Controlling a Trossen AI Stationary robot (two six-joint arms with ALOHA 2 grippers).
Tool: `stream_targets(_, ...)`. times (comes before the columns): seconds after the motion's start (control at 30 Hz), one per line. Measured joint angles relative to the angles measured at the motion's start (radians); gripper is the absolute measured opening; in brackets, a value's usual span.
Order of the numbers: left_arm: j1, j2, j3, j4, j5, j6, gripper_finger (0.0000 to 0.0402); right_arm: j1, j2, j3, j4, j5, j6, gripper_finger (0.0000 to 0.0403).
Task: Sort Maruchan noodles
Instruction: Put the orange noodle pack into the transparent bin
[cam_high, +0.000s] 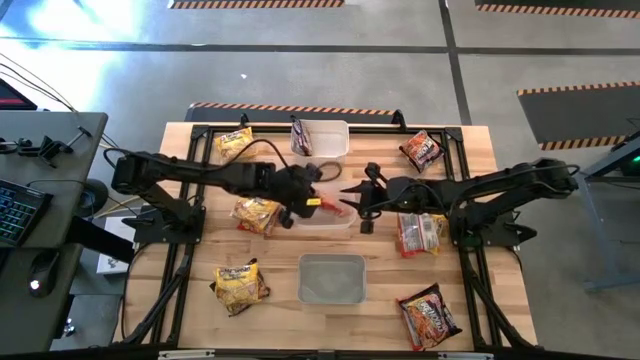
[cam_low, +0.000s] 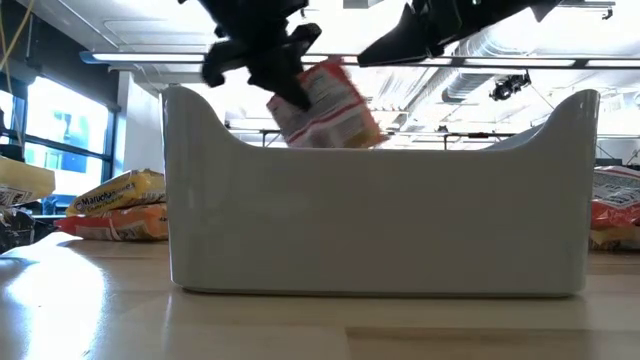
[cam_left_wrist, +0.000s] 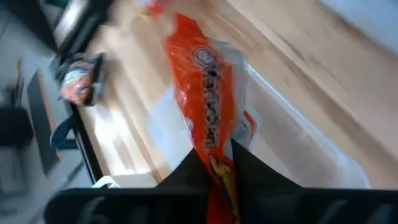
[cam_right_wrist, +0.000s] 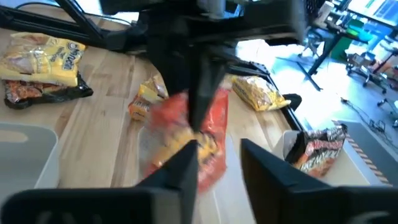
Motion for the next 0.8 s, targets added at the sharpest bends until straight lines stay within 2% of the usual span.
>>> stream_targets(0.07, -0.018, 0.000, 0.000, -0.048, -0.007, 0.101, 0.0005, -0.007, -0.014, 0.001, -0.040, -0.009, 0.014, 0.0142)
stream_targets(0.13, -0.043, 0.000, 0.000, -0.066, -0.023, 0.176, 0.0003, -0.033, -0.026, 0.001, -0.092, -0.073, 0.033, 0.0174)
stream_targets(0.17, -0.057, 0.000, 0.000, -0.067, -0.033, 0.208, 0.0003, -0.055, -0.030, 0.001, -0.110, -0.141, 0.047, 0.0188)
stream_targets(0.3, -0.124, 0.000, 0.000, -0.050, -0.083, 0.337, 0.0003, -0.174, -0.018, 0.001, -0.119, -0.537, 0.116, 0.0229)
stream_targets(0.33, -0.143, 0.000, 0.000, -0.037, -0.096, 0.365, 0.0004, -0.202, -0.010, 0.001, -0.115, -0.601, 0.125, 0.0235)
stream_targets(0.47, -0.210, 0.000, 0.000, 0.031, -0.125, 0.452, 0.0004, -0.295, 0.035, 0.001, -0.071, -0.744, 0.119, 0.0244)
stream_targets(0.57, -0.248, 0.000, 0.000, 0.093, -0.130, 0.501, 0.0005, -0.347, 0.087, 0.001, 0.025, -0.889, 0.129, 0.0244)
stream_targets(0.8, -0.286, 0.002, 0.000, 0.144, -0.171, 0.608, 0.0005, -0.390, 0.278, 0.110, 0.077, -1.178, 0.204, 0.0245)
